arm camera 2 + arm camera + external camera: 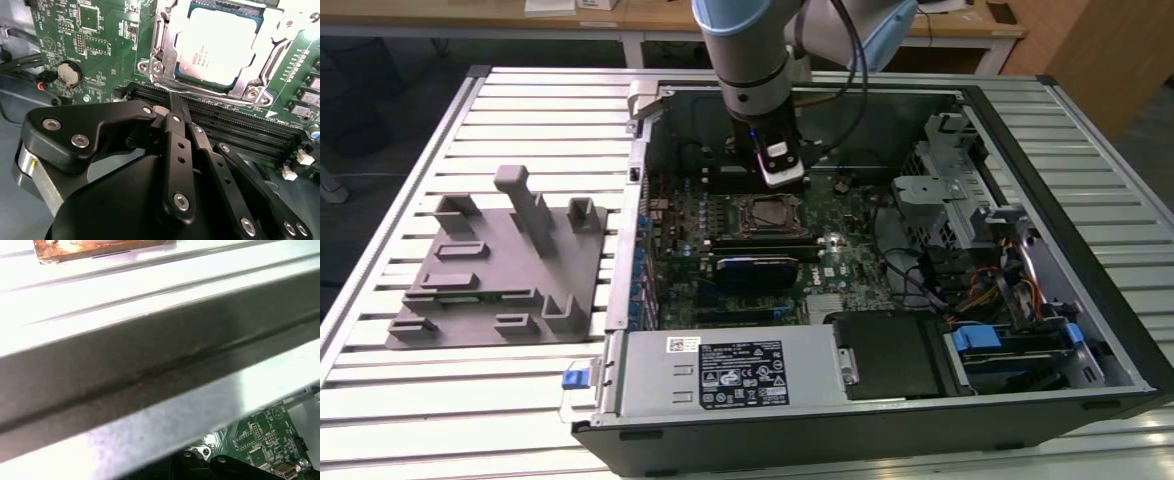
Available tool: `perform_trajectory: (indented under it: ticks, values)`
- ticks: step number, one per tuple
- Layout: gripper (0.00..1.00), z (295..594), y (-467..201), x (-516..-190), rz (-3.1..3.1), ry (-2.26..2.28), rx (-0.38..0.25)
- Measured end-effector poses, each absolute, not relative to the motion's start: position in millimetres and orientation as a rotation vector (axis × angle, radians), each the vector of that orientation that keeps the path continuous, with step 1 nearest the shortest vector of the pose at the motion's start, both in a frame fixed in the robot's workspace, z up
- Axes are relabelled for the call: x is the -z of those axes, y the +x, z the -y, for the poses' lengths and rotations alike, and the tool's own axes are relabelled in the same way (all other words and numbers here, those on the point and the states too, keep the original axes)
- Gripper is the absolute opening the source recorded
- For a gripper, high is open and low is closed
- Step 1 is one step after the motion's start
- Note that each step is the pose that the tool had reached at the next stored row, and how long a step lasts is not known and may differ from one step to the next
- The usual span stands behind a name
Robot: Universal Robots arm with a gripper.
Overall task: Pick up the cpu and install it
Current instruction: 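Install the first cpu locking lever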
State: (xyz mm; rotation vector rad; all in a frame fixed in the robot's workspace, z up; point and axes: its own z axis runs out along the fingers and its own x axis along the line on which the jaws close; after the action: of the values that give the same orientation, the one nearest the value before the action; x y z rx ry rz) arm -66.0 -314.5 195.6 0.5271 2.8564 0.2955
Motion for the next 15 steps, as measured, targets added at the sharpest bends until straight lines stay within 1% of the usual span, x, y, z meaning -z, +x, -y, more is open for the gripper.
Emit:
perform_trajectory:
  ticks: [15]
  values:
    - [0.11,315,-66,-223,-2.856,0.527,-0.295]
